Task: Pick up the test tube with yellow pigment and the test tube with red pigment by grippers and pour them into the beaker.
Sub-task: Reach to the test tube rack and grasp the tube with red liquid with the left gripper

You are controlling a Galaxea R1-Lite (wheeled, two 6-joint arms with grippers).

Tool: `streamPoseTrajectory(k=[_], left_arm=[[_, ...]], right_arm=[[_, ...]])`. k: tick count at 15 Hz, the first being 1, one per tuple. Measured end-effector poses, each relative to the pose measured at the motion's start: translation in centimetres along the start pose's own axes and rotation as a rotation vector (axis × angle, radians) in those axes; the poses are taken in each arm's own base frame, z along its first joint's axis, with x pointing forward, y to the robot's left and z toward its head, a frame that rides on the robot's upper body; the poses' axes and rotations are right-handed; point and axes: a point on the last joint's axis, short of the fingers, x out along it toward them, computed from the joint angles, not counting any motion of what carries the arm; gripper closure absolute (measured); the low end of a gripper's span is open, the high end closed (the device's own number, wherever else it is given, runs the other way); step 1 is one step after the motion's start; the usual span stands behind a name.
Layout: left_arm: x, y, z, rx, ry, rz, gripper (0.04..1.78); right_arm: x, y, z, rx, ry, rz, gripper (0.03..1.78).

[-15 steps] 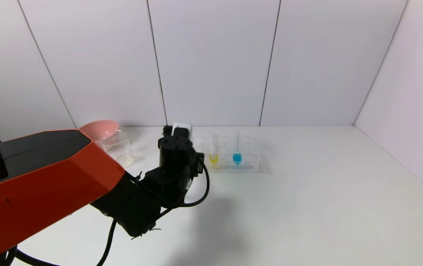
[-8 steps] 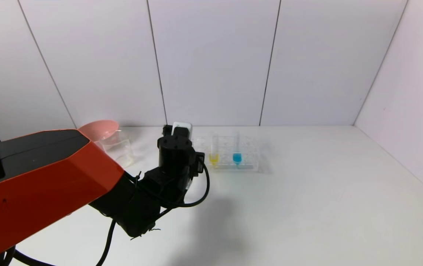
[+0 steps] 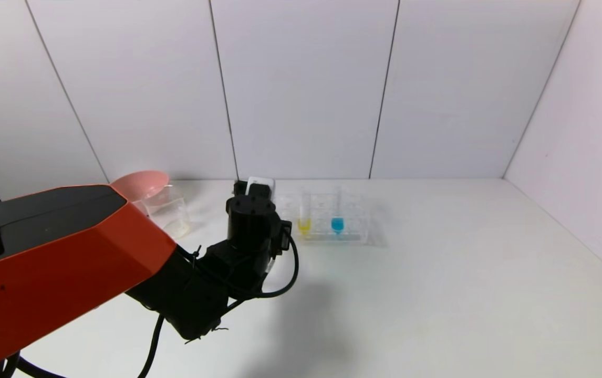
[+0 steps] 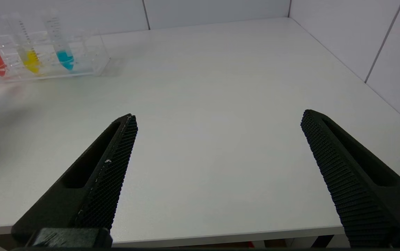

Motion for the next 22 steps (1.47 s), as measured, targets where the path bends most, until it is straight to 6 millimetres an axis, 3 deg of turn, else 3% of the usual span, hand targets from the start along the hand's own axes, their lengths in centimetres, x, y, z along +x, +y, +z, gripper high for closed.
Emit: streamPoseTrajectory(k=[14,18,22], left_arm=[[-0.31,-0.3,0.19,-0.005,-0.009,-0.009,1.69],[-0.33,-0.3,0.15,-0.001,-0.007,-0.009,1.31],[-0.31,-0.31,0.2,-0.003,-0.01,-0.01,0.59]], right_arm=[[0.0,0.0,0.0,0.0,0.0,0.0,0.1],[0.0,0.0,0.0,0.0,0.0,0.0,0.1],[0.0,0.0,0.0,0.0,0.0,0.0,0.1]])
